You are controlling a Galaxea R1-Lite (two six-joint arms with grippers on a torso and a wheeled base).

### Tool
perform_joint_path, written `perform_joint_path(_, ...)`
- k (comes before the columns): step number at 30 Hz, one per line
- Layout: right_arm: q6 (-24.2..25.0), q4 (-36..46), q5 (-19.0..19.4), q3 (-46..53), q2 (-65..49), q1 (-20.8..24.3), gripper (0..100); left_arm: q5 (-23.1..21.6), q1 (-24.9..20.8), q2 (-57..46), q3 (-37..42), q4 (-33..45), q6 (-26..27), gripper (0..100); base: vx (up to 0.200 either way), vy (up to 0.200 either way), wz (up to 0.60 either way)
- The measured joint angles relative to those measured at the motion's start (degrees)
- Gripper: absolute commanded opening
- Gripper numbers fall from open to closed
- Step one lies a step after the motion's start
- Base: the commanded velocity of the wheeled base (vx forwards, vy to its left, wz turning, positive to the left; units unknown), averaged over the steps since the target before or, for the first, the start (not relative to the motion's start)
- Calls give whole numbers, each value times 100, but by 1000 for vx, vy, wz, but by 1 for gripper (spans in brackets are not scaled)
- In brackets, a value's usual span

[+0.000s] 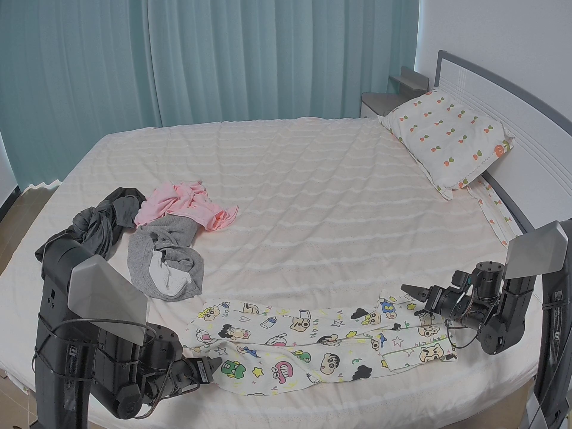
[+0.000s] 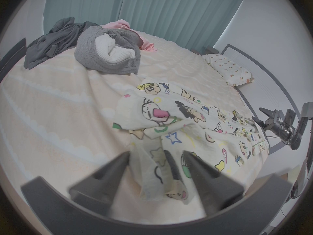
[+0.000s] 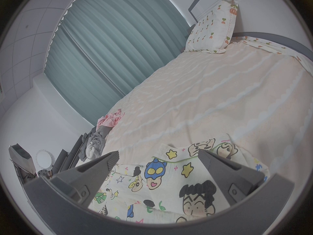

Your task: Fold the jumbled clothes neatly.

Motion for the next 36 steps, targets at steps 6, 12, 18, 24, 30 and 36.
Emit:
perform_joint_path(6,-5,0,0,4,11,0,100,106,55,9,229,-2,-30,0,0,0,0)
perform_joint_path(12,-13,0,0,-5,63,-17,100,60,77,-85,455,-2,108,0,0,0,0)
perform_joint_path(18,-27,0,-2,-18,124,-39,100,16,156,-162,619,-2,616,0,0,0,0)
perform_joint_path(24,-44,0,0,-44,226,-68,100,-13,184,-138,669,-2,684,100,0,0,0)
perform_joint_path(30,-57,0,0,-44,265,-72,100,-17,184,-71,675,0,664,100,0,0,0)
perform_joint_path(36,-55,2,0,-29,247,-79,100,-555,402,-167,675,2,552,100,0,0,0)
